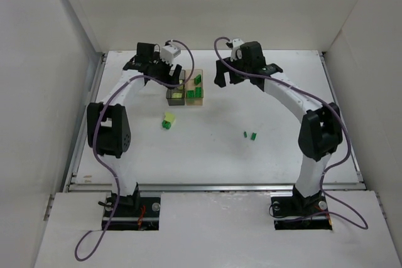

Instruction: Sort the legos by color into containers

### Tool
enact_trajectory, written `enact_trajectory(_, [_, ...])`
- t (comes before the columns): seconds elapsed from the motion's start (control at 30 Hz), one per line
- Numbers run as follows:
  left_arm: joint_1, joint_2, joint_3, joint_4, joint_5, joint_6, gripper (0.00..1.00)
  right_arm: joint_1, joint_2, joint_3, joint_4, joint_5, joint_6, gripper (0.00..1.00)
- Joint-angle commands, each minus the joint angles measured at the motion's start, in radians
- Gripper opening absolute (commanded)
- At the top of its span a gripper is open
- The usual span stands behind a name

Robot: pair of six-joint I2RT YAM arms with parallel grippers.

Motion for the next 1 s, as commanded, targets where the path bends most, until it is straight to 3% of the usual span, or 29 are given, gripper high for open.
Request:
enact_trajectory(0.0, [-0.031,-0.222,-0.060,-0.019,-0.030,0.120,0.78,0.001,-0.126,-0.112,-0.087,0.182,-0.022,1.00])
enact_trajectory(0.1, [-0.062,-0.363,-0.204,-0.019,-0.131,0.290,0.78,0.001,-0.237,-0.251,-0.127,0.305,0.018,1.00])
enact_trajectory(0.2, [-0.086,-0.499,-0.356,0.058,-0.247,0.369,0.79,-0.008,-0.343,-0.432,-0.155,0.391,0.113,1.00])
enact_trajectory(0.23, [-0.086,-0.528,-0.386,0.097,-0.275,0.357,0.83,-0.022,-0.367,-0.470,-0.155,0.391,0.145,1.00])
enact_trajectory(0.27, [-0.086,-0.556,-0.415,0.191,-0.306,0.328,0.96,-0.022,-0.392,-0.550,-0.155,0.391,0.177,1.00])
enact_trajectory(0.3, [-0.086,-0.600,-0.467,0.254,-0.393,0.274,1.00,-0.032,-0.442,-0.590,-0.146,0.377,0.239,1.00])
enact_trajectory(0.33, [-0.086,-0.616,-0.487,0.320,-0.450,0.095,1.00,-0.032,-0.468,-0.630,-0.132,0.377,0.265,1.00])
enact_trajectory(0.4, [-0.077,-0.627,-0.486,0.392,-0.539,-0.086,1.00,-0.042,-0.533,-0.734,-0.086,0.353,0.331,1.00])
enact_trajectory(0.47, [-0.065,-0.627,-0.457,0.331,-0.469,-0.190,1.00,-0.042,-0.560,-0.789,-0.051,0.344,0.360,0.96])
enact_trajectory(0.57, [-0.080,-0.673,-0.484,0.301,-0.427,-0.225,1.00,-0.042,-0.573,-0.857,0.014,0.322,0.386,0.87])
enact_trajectory(0.6, [-0.089,-0.688,-0.502,0.301,-0.427,-0.225,1.00,-0.042,-0.564,-0.857,0.014,0.322,0.386,0.79])
enact_trajectory(0.77, [-0.112,-0.757,-0.626,0.388,-0.583,-0.242,0.97,-0.032,-0.503,-0.857,0.044,0.350,0.397,0.61])
enact_trajectory(0.97, [-0.134,-0.823,-0.739,0.465,-0.607,-0.212,0.96,-0.032,-0.436,-0.857,0.044,0.314,0.408,0.59])
